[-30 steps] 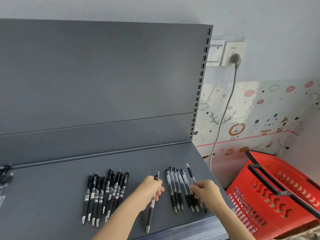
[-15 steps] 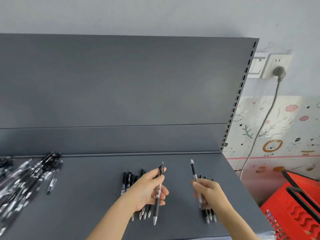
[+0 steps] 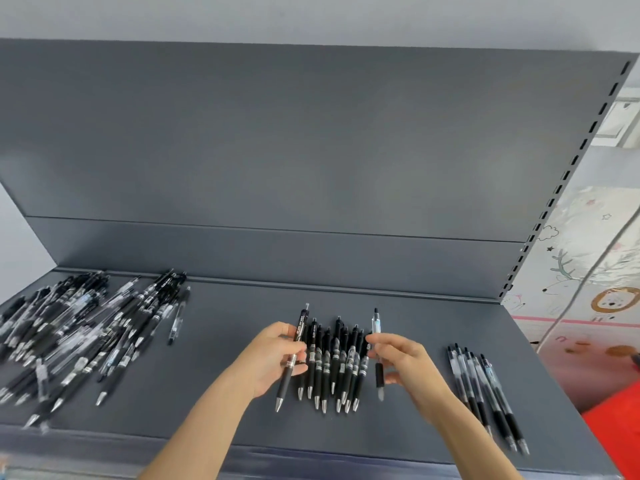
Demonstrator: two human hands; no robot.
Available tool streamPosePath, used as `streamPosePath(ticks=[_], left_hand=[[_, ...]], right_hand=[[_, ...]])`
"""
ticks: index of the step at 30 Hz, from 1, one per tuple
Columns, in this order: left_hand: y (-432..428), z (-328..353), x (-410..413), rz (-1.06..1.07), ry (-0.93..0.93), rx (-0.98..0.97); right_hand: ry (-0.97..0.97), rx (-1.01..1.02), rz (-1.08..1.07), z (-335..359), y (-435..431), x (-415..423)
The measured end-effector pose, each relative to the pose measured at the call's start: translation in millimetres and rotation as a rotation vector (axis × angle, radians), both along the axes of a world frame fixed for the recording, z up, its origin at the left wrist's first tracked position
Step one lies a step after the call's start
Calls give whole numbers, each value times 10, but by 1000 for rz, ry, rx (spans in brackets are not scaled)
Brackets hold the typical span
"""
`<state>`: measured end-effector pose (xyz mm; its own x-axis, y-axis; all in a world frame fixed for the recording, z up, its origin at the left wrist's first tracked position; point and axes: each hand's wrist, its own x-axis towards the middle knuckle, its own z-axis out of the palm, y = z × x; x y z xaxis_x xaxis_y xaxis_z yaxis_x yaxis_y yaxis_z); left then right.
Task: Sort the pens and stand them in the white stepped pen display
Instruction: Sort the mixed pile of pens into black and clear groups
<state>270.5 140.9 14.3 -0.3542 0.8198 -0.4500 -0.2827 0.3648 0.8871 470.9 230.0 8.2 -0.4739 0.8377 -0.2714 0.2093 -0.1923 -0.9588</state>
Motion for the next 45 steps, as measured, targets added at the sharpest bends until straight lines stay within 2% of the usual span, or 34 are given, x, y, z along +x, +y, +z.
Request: streamPosePath(ticks=[3,8,10,14,16,18,20,24,30,33,38,45], left_hand=[[-13,-11,-25,20,11,-26],[41,-111,-103,43,139,-79],[61,-175,-149,86,218,-96],[105,-287,-186,115,430,-147],[119,-276,-129,78,595,-198],[136,-284,-81,39,694,-242],[138,-289,-40,8,718,-241],[139,-297,13,-26,685,-231],[111,-306,40,-73,774,-219],[50,-248,41,-79,817,-209],[-170,-228,-51,-24,989,-227],[-652,-136,-405,50,1059,-289]], right_hand=[[-6,59,-1,-56,1,-23],[-22,-11,-19,-78,20,32],[-188,64,-49,-113,37,75],[-819,422,-43,-165,92,236],[-1059,512,1,-148,95,319],[-1180,539,18,-154,93,378],[-1234,561,2,-186,93,423],[-1261,600,-32,-224,63,497],[-1238,674,-33,-204,32,536],[-1155,731,-8,-139,-18,454],[-926,845,141,-69,-179,149],[-830,885,258,-98,-390,-388]])
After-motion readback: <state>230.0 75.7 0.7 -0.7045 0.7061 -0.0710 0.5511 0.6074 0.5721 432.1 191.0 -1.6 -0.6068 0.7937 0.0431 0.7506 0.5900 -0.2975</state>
